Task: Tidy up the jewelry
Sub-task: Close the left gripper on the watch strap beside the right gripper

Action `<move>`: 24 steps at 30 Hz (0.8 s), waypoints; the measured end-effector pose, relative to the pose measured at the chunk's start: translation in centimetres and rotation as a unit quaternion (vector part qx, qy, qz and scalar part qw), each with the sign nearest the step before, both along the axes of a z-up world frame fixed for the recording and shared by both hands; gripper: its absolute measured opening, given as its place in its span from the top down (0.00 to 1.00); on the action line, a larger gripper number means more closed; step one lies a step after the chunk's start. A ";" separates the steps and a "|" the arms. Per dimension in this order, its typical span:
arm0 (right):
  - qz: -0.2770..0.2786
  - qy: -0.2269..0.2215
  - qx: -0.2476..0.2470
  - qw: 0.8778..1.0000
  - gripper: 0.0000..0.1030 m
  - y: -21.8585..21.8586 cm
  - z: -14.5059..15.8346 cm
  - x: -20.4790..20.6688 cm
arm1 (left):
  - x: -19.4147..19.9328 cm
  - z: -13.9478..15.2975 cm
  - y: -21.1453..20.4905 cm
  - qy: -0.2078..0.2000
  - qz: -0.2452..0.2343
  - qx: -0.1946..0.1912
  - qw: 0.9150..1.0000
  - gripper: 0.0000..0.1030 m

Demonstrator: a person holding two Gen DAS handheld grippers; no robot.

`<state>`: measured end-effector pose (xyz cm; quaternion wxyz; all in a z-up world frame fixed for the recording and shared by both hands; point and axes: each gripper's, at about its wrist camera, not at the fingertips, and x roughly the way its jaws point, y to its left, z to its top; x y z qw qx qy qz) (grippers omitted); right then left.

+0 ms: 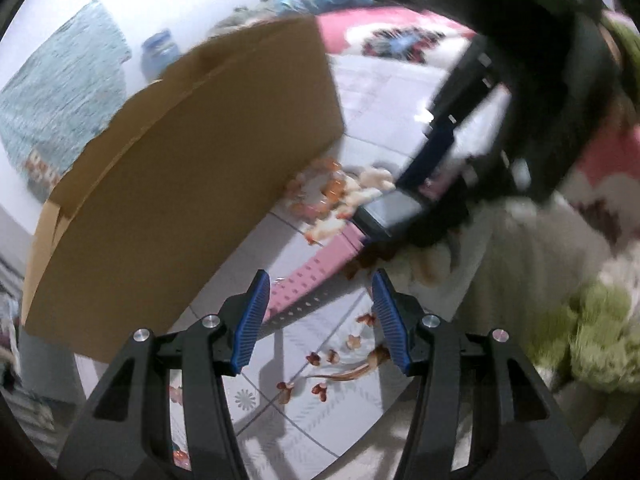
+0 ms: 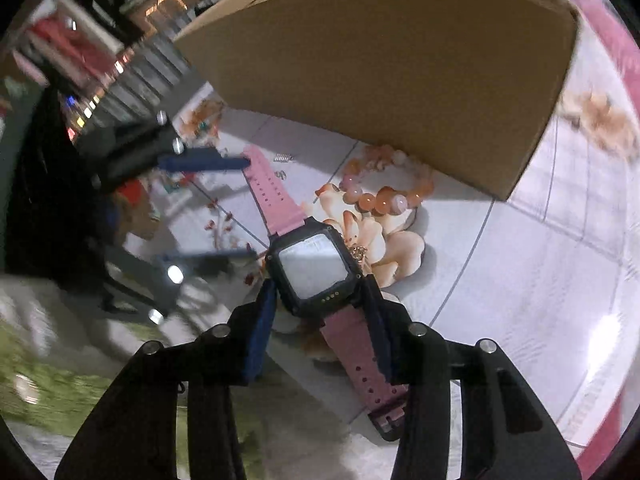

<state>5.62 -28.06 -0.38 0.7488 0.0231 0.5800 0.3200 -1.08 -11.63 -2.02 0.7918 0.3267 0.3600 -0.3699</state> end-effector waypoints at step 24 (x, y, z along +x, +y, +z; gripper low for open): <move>-0.004 -0.139 -0.059 0.988 0.68 -1.7 1.4 -4.8 | 4.2 0.7 -2.7 0.090 0.043 -0.001 0.995 0.96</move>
